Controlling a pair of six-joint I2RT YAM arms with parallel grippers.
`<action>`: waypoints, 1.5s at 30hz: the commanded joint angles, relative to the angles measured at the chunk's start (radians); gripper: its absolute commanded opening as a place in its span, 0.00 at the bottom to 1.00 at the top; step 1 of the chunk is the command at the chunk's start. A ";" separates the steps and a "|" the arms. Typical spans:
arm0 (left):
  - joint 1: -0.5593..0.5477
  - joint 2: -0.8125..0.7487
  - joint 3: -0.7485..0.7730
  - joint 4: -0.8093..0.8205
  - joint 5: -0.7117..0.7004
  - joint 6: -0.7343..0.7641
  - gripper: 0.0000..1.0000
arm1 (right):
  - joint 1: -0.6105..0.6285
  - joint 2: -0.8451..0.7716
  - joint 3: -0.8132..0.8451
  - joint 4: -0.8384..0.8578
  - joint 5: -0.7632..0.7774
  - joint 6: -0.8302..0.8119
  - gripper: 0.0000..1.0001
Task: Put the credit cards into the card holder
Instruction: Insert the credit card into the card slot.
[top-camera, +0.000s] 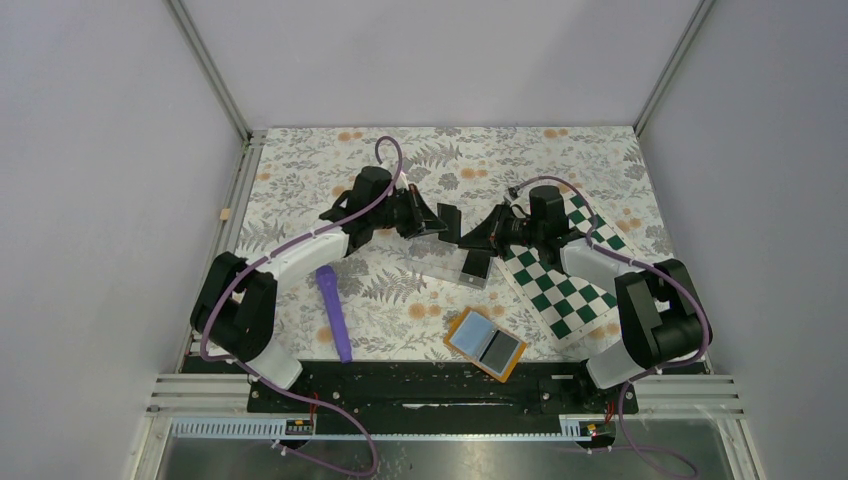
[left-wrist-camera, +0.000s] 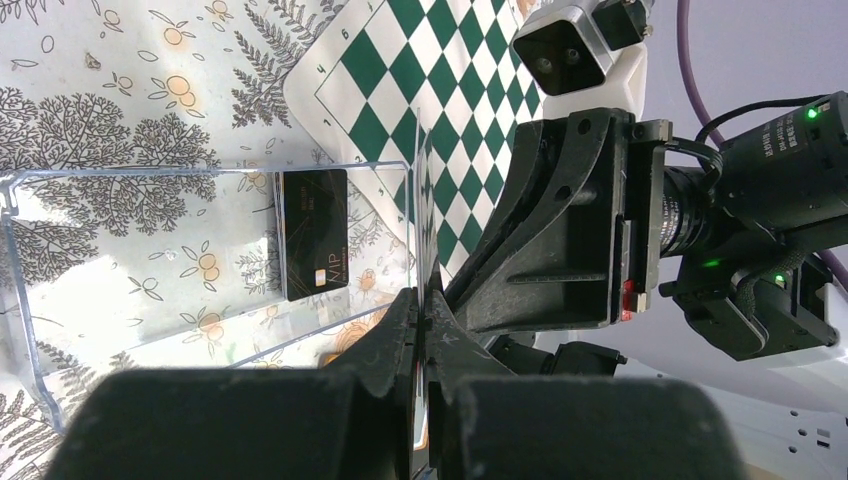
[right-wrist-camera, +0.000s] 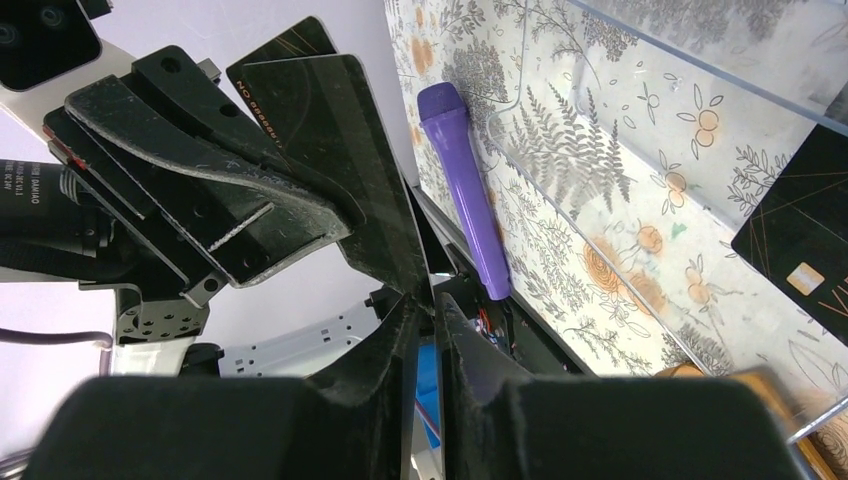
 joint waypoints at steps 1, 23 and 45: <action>-0.029 -0.017 -0.041 -0.005 0.081 -0.004 0.00 | -0.001 -0.067 0.027 0.223 -0.036 0.038 0.17; -0.029 -0.014 -0.152 0.230 0.237 -0.071 0.00 | -0.017 -0.076 0.026 0.293 -0.072 0.028 0.29; -0.067 0.001 -0.147 0.248 0.289 -0.052 0.00 | -0.018 -0.011 0.060 0.334 -0.112 0.043 0.15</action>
